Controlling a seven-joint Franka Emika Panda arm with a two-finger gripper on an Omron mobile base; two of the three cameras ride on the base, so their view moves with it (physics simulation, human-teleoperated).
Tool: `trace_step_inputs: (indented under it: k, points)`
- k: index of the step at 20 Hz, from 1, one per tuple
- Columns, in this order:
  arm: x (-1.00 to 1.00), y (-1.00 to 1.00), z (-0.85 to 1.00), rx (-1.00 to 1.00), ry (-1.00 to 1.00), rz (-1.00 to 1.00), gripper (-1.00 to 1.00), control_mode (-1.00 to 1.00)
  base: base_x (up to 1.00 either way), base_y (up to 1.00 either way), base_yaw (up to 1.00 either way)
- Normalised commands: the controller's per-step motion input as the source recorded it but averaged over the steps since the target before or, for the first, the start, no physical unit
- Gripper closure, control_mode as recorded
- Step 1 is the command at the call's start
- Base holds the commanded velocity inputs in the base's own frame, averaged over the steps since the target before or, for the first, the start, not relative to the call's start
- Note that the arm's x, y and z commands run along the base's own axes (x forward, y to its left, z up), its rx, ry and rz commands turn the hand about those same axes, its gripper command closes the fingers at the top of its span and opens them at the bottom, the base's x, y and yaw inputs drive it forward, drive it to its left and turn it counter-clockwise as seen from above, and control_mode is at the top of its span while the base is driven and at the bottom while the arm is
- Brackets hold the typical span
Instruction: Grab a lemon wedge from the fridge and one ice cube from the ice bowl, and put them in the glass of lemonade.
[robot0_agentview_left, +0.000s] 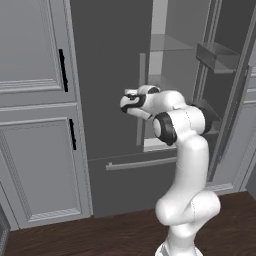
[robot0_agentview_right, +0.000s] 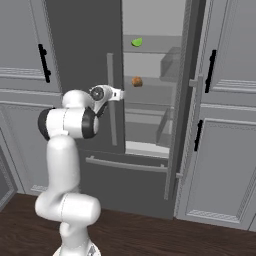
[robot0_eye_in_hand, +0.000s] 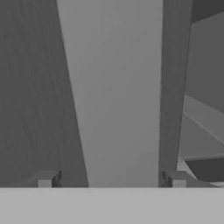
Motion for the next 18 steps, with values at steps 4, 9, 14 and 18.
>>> trace_step_inputs:
  k: [4,9,14,18]
  points:
    - [-0.07,0.03,0.20,0.00,0.22,0.00,1.00,-1.00,0.00,0.00,0.00]
    - [-1.00,0.26,0.58,0.01,0.17,0.00,1.00,-1.00,0.00,0.00,0.00]
    - [-1.00,0.60,0.93,0.05,0.21,0.00,1.00,-1.00,0.00,0.00,0.00]
    - [-1.00,0.65,1.00,0.04,0.31,0.00,1.00,-1.00,0.00,0.00,0.00]
